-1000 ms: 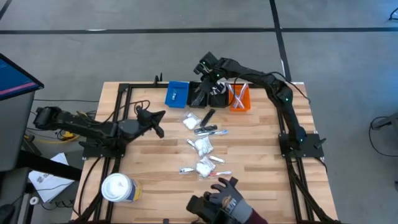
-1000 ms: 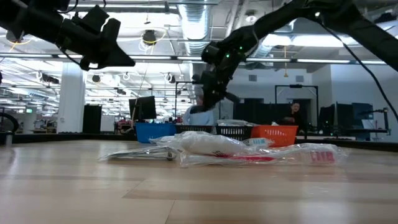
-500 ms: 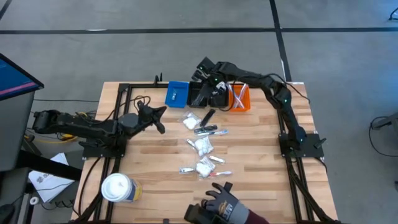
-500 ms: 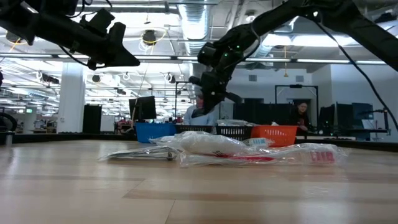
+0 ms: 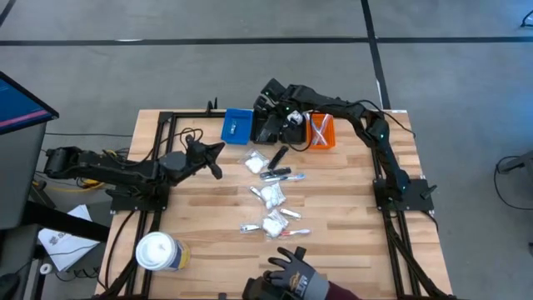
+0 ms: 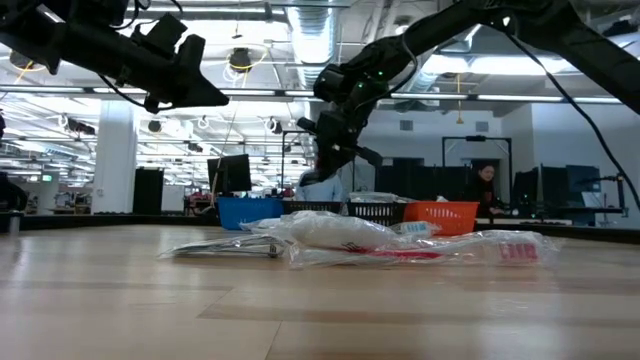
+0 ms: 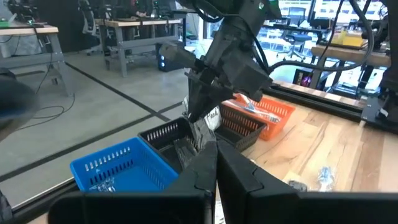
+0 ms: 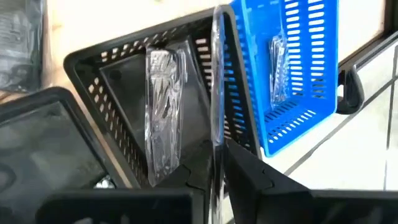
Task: Pick & Place Travel size toiletries
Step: Put the black comb into the left black bin, then put the silver nail cutter into the blue bin
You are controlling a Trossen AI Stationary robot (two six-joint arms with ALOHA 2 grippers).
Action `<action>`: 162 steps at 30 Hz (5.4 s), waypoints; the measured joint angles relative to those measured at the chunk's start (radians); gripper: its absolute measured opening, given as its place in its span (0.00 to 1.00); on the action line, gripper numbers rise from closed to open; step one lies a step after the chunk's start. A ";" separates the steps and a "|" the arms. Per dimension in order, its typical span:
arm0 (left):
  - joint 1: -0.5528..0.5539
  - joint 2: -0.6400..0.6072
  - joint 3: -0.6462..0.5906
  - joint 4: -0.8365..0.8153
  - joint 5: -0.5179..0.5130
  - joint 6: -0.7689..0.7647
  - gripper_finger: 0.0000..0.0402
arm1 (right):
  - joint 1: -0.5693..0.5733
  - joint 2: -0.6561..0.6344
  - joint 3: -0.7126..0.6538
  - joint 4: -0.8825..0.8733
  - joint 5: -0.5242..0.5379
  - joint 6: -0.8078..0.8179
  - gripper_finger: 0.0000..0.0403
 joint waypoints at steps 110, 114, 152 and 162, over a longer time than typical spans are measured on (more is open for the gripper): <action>0.100 0.669 0.254 -0.377 0.250 -0.870 0.72 | 0.397 -1.014 -1.258 0.546 -0.319 1.466 0.00; 0.108 0.669 0.222 -0.265 0.238 -0.855 0.72 | 0.391 -1.014 -1.258 0.562 -0.319 1.462 0.00; -0.146 0.397 0.090 0.002 0.401 -0.629 0.64 | 0.395 -1.014 -1.258 0.506 -0.319 1.441 0.00; -0.488 0.534 0.233 0.001 0.189 -0.307 0.52 | 0.397 -1.014 -1.258 0.500 -0.319 1.451 0.00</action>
